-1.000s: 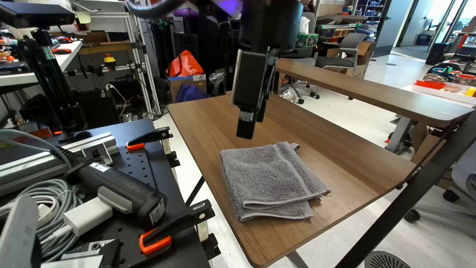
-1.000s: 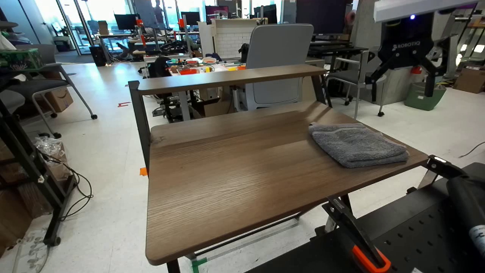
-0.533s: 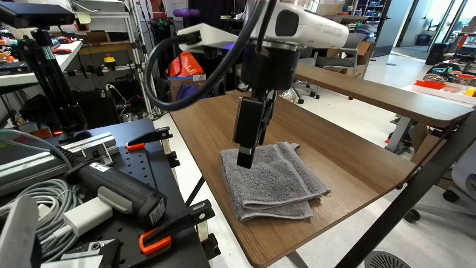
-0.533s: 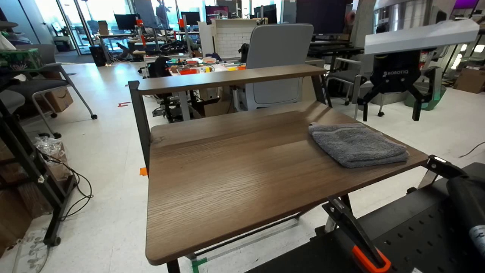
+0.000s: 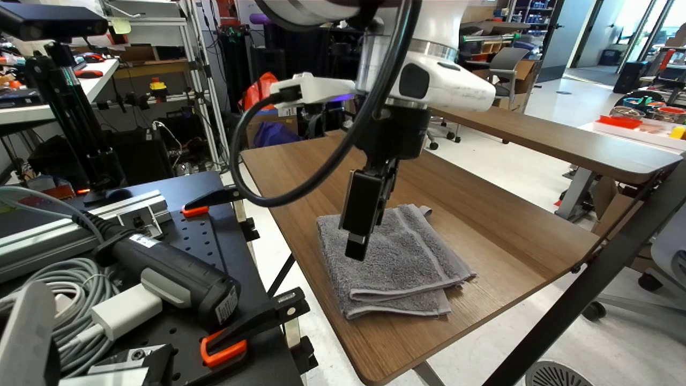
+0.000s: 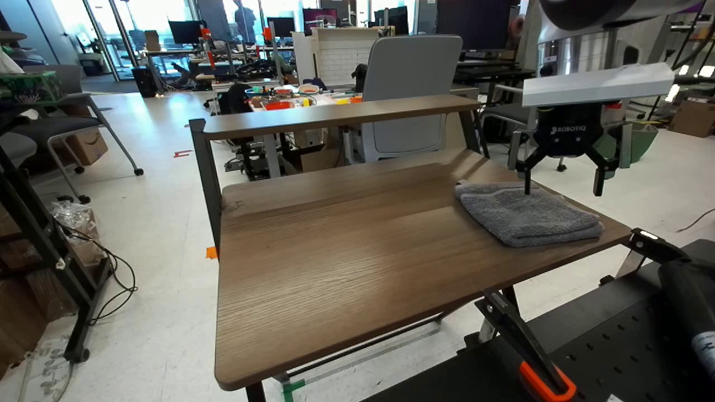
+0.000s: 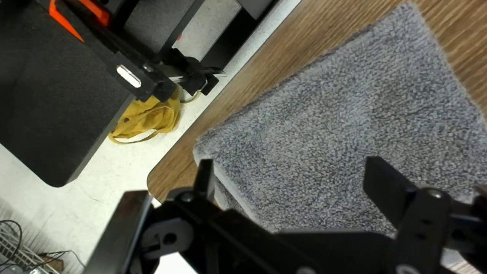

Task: Move the grey towel to the left

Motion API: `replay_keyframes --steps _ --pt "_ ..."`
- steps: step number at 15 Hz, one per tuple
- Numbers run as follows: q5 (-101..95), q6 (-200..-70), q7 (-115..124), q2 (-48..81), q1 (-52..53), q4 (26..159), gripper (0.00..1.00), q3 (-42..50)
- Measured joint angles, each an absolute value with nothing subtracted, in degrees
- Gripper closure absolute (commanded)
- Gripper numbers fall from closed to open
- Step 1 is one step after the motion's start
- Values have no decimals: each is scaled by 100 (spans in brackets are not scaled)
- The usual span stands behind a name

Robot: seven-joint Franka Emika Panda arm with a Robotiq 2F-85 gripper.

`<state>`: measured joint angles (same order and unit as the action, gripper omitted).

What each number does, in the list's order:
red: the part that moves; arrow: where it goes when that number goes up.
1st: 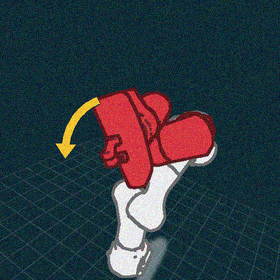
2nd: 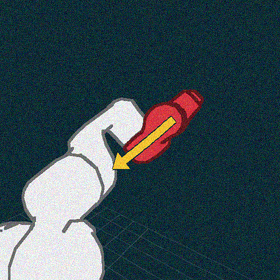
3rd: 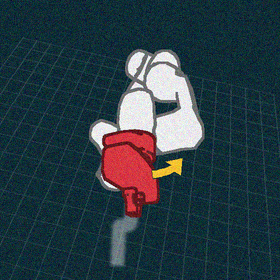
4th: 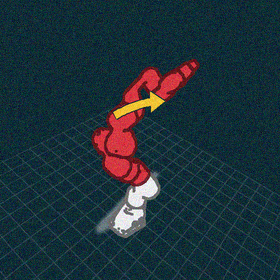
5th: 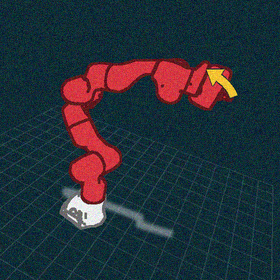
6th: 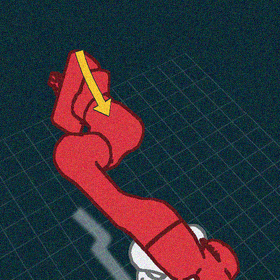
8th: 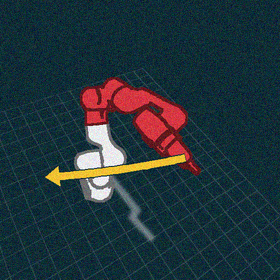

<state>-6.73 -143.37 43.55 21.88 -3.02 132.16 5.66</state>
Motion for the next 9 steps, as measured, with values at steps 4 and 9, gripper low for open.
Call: replay_keyframes --steps 4,9 --pt "-434 -14391 4188 2560 -292 12935 0 577" --pt "-189 -14393 3903 3075 -269 12477 0 577"
